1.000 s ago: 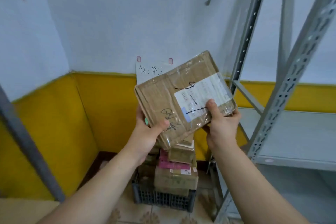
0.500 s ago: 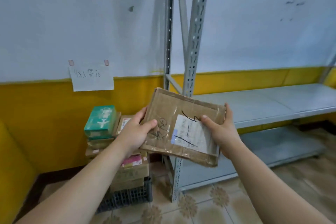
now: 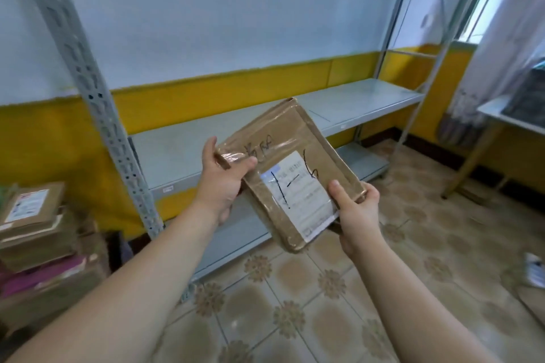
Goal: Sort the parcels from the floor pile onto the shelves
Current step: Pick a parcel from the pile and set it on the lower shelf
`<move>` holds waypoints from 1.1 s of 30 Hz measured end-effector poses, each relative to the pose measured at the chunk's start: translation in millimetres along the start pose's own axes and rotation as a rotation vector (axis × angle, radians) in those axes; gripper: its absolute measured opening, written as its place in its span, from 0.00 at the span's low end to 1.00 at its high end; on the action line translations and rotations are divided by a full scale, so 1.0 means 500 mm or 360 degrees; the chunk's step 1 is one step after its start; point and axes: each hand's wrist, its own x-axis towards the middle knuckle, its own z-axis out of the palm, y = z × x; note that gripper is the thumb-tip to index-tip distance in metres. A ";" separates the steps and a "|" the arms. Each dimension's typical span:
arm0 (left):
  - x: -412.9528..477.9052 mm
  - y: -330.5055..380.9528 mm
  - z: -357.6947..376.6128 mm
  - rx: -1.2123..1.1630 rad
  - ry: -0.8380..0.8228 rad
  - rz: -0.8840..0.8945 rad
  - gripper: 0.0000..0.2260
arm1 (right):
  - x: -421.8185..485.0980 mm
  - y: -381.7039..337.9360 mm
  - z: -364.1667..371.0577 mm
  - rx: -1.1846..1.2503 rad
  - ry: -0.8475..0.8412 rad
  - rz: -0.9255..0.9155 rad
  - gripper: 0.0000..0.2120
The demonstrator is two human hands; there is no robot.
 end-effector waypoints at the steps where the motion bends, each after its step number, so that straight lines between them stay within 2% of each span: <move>1: 0.007 -0.015 0.029 -0.0001 -0.0004 -0.0036 0.36 | 0.015 -0.002 -0.015 -0.0005 0.0013 0.0017 0.21; 2: 0.015 -0.028 0.052 0.0020 -0.0011 -0.0071 0.39 | 0.025 -0.006 -0.026 -0.0015 0.0014 0.0038 0.21; 4: 0.040 -0.049 0.085 0.0073 -0.0034 -0.0129 0.37 | 0.057 -0.004 -0.048 -0.0181 0.0023 0.0033 0.22; 7: 0.092 -0.063 0.101 0.0144 -0.0058 -0.0124 0.30 | 0.109 -0.012 -0.074 -0.1051 -0.0075 0.0002 0.27; 9: 0.136 -0.073 0.105 0.0228 -0.0155 -0.0107 0.28 | 0.149 -0.022 -0.071 -0.1262 -0.0286 0.0021 0.25; 11: 0.181 -0.099 0.115 0.0326 -0.0268 -0.0154 0.25 | 0.204 -0.032 -0.048 -0.1183 -0.0406 0.0037 0.29; 14: 0.238 -0.144 0.129 0.0392 -0.0318 -0.0274 0.18 | 0.290 -0.043 -0.006 -0.1105 -0.0407 0.0044 0.40; 16: 0.281 -0.172 0.138 0.0380 -0.0272 -0.0319 0.18 | 0.352 -0.034 0.009 -0.1177 -0.0430 0.0027 0.37; 20: 0.334 -0.228 0.152 0.0548 -0.0080 -0.0391 0.21 | 0.451 0.005 0.020 -0.0993 -0.0417 0.0076 0.20; 23: 0.344 -0.284 0.146 0.0567 -0.0167 -0.0533 0.18 | 0.508 0.042 0.020 -0.0815 -0.0388 0.0275 0.15; 25: 0.353 -0.325 0.139 0.0521 -0.0202 -0.0683 0.17 | 0.560 0.088 0.022 -0.0785 -0.0401 0.0437 0.15; 28: 0.363 -0.373 0.128 0.0490 -0.0285 -0.0939 0.29 | 0.622 0.154 0.030 -0.0830 -0.0416 0.0526 0.15; 30: 0.391 -0.411 0.126 0.0579 -0.0237 -0.0981 0.31 | 0.681 0.203 0.049 -0.0947 -0.0510 0.0578 0.17; 33: 0.443 -0.448 0.104 0.0775 -0.0087 -0.0927 0.28 | 0.749 0.272 0.088 -0.1015 -0.0668 0.0730 0.24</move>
